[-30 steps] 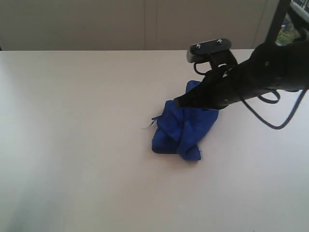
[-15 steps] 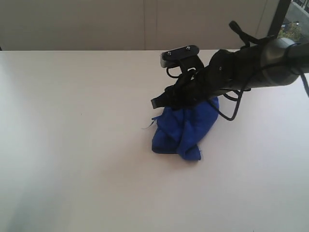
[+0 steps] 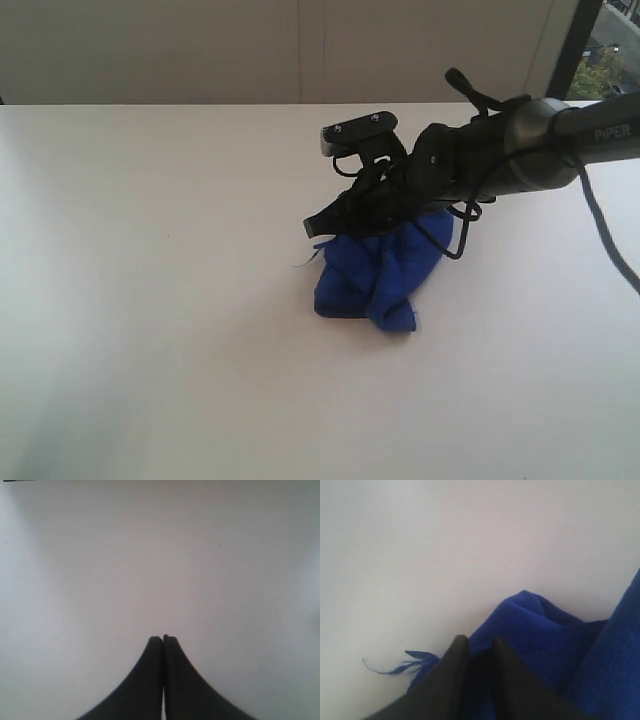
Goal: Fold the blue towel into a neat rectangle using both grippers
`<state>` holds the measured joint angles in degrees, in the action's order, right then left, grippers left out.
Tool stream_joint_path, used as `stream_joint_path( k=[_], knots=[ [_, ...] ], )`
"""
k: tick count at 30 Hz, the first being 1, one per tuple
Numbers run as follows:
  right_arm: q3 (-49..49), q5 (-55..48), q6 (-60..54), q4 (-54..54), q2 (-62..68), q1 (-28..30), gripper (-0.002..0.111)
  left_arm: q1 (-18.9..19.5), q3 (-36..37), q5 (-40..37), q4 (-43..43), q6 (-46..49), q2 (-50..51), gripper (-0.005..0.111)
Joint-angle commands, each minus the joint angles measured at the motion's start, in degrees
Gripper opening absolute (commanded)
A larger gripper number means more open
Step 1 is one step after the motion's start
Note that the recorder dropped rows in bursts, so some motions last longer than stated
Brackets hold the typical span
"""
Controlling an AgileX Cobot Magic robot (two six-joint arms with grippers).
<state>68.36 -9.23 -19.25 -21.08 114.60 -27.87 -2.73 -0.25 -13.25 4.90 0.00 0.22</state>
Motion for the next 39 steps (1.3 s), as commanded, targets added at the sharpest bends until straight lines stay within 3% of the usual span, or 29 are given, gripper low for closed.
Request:
stream_joint_path(
  k=[1, 3, 10, 16, 18, 21, 23, 29, 39],
  knots=[
    [0.42, 0.33, 0.04, 0.86, -0.67, -0.03, 0.007, -0.20, 0.25, -0.11, 0.14, 0.00, -0.22, 0.000],
    [0.42, 0.56, 0.04, 1.92, -0.80, -0.03, 0.000, -0.20, 0.25, -0.11, 0.14, 0.00, -0.22, 0.000],
    [0.42, -1.12, 0.04, 2.05, -4.77, 1.11, 0.000, -0.20, 0.25, -0.11, 0.14, 0.00, -0.22, 0.000],
    [0.22, -15.16, 0.46, 6.16, -15.10, 6.15, 0.000, -0.20, 0.25, -0.11, 0.14, 0.00, -0.22, 0.000],
    [-0.22, -19.27, 6.28, 12.82, -18.22, 8.27, 0.000, -0.20, 0.25, -0.11, 0.14, 0.00, -0.22, 0.000],
    [-5.17, -19.41, 21.89, 29.10, -22.01, 11.03, 0.000, -0.20, 0.25, -0.11, 0.14, 0.00, -0.22, 0.000],
    [-8.00, -19.41, 26.96, 33.40, -22.18, 12.49, 0.000, -0.20, 0.25, -0.11, 0.14, 0.00, -0.22, 0.000],
    [-14.85, -14.05, 28.51, 32.91, -21.71, 12.73, 0.000, -0.20, 0.25, -0.11, 0.14, 0.00, -0.22, 0.000],
    [-17.83, -8.35, 28.73, 32.51, -20.54, 12.73, 0.000, -0.20, 0.25, -0.11, 0.14, 0.00, -0.22, 0.000]
  ],
)
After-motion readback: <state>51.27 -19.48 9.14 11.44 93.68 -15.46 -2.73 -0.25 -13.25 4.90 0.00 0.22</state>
